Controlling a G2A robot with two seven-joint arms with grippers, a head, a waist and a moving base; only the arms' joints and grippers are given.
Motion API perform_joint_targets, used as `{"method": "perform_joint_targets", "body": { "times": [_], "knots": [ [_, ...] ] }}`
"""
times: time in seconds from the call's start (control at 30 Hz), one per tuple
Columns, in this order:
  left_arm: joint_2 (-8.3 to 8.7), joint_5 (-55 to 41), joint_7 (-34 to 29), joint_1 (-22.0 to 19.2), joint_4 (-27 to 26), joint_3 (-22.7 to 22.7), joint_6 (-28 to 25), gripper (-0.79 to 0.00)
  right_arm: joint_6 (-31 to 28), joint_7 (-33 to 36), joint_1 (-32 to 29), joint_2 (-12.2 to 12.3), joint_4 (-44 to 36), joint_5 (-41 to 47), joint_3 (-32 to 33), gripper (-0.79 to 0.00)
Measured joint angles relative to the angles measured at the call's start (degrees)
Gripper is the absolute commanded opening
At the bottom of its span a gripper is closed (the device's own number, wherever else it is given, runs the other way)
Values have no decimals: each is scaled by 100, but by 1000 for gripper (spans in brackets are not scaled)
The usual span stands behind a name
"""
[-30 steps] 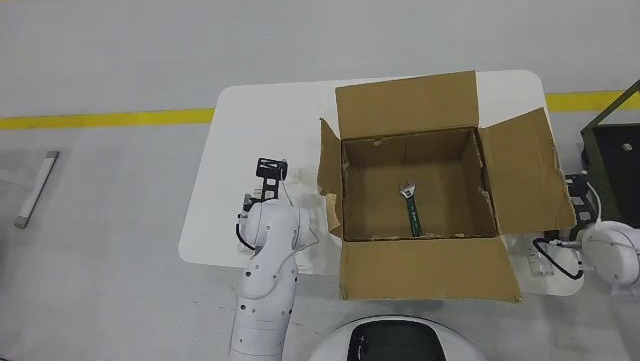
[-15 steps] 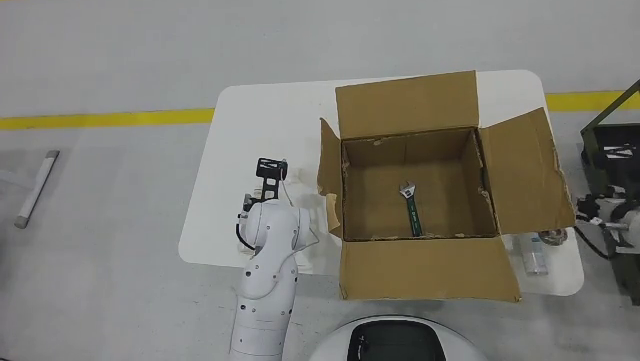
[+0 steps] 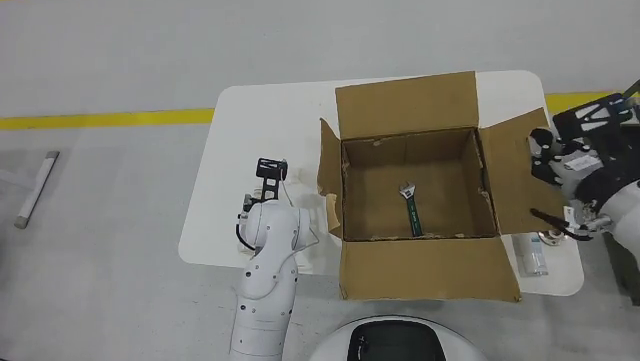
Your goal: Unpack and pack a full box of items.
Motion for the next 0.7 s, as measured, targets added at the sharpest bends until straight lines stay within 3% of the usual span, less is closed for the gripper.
{"method": "perform_joint_targets", "body": {
  "times": [0.13, 0.33, 0.53, 0.7],
  "knots": [
    [0, 0, 0, 0, 0, 0, 0, 0, 121, 124, 646, -41, 790, -397, -1329, -785],
    [0, 0, 0, 0, 0, 0, 0, 0, 681, 348, 1765, -207, 2372, -1237, -2938, -785],
    [0, 0, 0, 0, 0, 0, 0, 0, 1508, 392, 2302, -375, 3110, -1787, -3722, -785],
    [0, 0, 0, 0, 0, 0, 0, 0, 1518, 390, 2308, -377, 3118, -1788, -3728, -785]
  ]
}}
